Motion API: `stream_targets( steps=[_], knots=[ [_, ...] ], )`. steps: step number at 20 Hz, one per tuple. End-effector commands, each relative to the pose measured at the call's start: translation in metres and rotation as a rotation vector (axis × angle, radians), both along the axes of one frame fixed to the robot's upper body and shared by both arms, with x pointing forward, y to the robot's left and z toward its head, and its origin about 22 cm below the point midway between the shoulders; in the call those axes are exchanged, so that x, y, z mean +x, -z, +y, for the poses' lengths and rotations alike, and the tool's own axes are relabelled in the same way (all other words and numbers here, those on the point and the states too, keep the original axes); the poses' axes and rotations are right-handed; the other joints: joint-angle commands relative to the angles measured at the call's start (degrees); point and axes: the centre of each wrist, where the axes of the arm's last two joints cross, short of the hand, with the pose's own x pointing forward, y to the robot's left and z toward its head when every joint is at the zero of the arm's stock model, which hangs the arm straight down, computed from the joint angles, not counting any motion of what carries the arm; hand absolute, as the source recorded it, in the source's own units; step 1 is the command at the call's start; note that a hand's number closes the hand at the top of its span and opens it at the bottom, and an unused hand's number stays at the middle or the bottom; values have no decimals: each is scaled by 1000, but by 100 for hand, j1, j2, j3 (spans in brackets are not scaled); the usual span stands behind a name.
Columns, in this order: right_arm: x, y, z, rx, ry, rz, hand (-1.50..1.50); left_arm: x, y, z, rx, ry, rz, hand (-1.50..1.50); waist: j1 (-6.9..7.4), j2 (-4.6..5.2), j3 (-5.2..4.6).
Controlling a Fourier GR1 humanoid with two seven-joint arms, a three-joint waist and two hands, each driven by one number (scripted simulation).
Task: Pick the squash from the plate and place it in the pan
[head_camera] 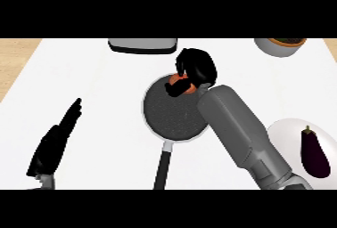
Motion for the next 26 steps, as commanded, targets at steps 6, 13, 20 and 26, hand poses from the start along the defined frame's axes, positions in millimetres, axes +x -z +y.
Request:
stream_targets(
  steps=[6, 13, 20, 26],
  knots=[
    [7, 42, -16, 224, 81, 339, -150, 2, 0, -16, -5, 55, -22, 0, 326, 77, 11],
    [7, 46, -18, 503, 94, 243, -150, 10, 4, -17, -10, 52, -13, 0, 350, 90, 12],
    [18, 21, -12, 693, 223, 9, -150, 11, 6, -11, -5, 35, -18, 0, 220, 46, 6],
    [22, 42, -44, 814, 399, -70, -150, 4, 5, 1, -7, -22, -27, 0, -61, 9, 7]
  ],
)
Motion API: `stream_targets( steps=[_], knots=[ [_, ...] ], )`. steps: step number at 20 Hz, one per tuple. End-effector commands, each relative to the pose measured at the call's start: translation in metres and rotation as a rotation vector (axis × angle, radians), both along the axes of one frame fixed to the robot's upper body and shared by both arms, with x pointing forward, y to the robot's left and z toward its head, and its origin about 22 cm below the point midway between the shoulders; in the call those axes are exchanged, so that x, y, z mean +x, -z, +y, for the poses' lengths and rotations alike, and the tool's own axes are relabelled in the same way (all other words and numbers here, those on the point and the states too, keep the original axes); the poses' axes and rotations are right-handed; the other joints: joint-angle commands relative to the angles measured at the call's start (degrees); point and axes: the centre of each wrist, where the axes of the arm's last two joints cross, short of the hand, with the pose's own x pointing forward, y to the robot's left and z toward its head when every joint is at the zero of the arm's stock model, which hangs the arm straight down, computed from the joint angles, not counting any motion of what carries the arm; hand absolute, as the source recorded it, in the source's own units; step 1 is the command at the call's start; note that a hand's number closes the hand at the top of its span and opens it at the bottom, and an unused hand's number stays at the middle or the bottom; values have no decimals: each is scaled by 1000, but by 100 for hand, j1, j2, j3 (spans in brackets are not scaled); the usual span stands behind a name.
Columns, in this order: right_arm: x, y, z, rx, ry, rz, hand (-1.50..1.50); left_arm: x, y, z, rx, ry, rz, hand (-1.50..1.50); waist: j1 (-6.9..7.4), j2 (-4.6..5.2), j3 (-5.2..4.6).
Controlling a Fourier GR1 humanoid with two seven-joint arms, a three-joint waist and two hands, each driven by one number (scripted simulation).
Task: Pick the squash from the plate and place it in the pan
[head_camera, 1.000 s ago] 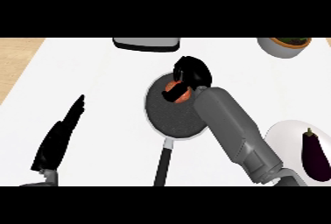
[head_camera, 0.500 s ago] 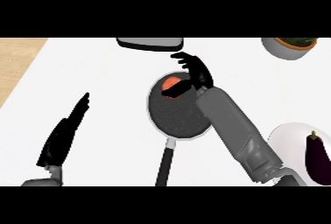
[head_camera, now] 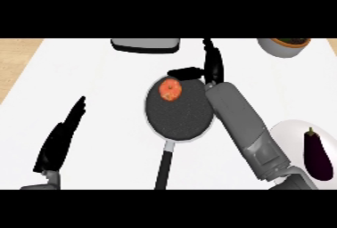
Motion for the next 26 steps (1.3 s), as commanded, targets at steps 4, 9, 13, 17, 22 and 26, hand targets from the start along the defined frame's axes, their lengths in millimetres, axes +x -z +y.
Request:
stream_targets(
  steps=[4, 9, 13, 17, 22, 26],
  knots=[
    [4, 12, -64, 116, 155, -64, -150, -15, 5, 5, 13, -38, 21, 0, -296, -78, -1],
    [-7, 22, -130, 45, 110, -108, -150, -24, 12, 10, 10, -62, 32, 0, -395, -115, -6],
    [-24, 21, -200, 21, 119, -140, -150, -28, -4, 21, 7, -52, 42, 0, -410, -127, -5],
    [-37, 7, -257, 5, 123, -134, -150, -31, -12, 18, 6, -69, 32, 0, -391, -126, -5],
    [-72, 36, -290, 5, 115, -140, -150, -25, 4, 24, -5, -63, 41, 0, -384, -107, -5],
    [-76, 13, -308, 17, 67, -119, -150, -18, -7, 16, 20, -68, 37, 0, -401, -117, -7]
  ],
)
